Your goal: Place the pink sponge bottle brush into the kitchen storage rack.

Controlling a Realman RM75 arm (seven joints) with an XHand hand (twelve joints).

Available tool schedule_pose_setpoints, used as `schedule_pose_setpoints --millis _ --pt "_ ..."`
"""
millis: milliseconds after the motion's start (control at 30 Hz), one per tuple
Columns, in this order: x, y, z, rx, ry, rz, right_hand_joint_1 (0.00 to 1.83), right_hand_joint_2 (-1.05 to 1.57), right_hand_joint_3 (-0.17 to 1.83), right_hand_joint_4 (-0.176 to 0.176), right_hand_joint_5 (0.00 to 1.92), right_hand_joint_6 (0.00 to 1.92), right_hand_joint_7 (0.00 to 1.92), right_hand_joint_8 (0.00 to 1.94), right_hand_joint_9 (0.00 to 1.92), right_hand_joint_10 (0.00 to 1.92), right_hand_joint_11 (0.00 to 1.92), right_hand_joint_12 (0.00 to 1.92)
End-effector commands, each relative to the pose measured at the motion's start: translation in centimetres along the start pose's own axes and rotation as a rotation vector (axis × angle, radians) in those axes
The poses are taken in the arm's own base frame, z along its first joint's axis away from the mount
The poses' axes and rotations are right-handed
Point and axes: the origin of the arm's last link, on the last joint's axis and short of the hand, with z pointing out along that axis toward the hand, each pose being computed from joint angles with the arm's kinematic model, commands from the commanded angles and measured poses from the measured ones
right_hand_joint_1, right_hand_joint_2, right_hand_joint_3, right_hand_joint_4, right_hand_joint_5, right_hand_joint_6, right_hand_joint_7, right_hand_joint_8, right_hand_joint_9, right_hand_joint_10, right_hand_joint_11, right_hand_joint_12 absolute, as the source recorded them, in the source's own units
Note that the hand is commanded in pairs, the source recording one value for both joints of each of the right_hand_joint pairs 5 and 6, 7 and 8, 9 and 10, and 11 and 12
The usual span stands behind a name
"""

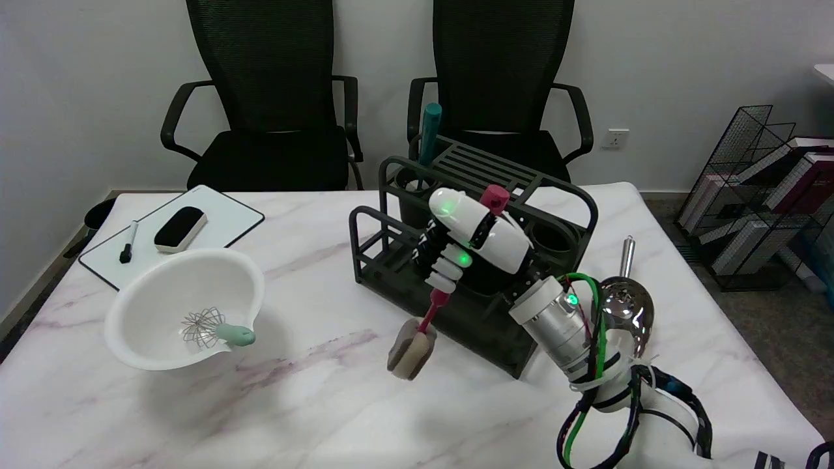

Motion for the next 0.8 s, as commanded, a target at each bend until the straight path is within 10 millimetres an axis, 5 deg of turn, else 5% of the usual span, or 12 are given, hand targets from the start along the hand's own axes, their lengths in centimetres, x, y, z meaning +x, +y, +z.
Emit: schedule_pose_setpoints --millis 33,167,300,500,800 --pt "-1.7 2.2 0.1 -0.055 -0.045 0.055 1.03 1.57 0.63 0.0 1.92 1.92 1.92 1.92 1.92 1.92 1.91 1.91" --pt "-1.8 2.5 0.0 -0.053 -0.039 0.071 1.03 1.57 0.63 0.0 1.92 1.92 1.92 1.92 1.92 1.92 1.91 1.91" --pt "-1.8 0.9 0.7 0.008 -0.053 0.096 1.03 1.57 0.63 0.0 1.92 1.92 1.92 1.92 1.92 1.92 1.91 1.91" --pt "-2.5 -4.0 3.9 0.095 -0.067 0.077 1.03 1.57 0.67 0.0 1.92 1.92 1.92 1.92 1.92 1.92 1.91 1.91" --pt "-2.2 -8.2 9.0 0.15 -0.113 0.051 1.02 1.57 0.62 0.0 1.92 1.92 1.92 1.92 1.92 1.92 1.89 1.89"
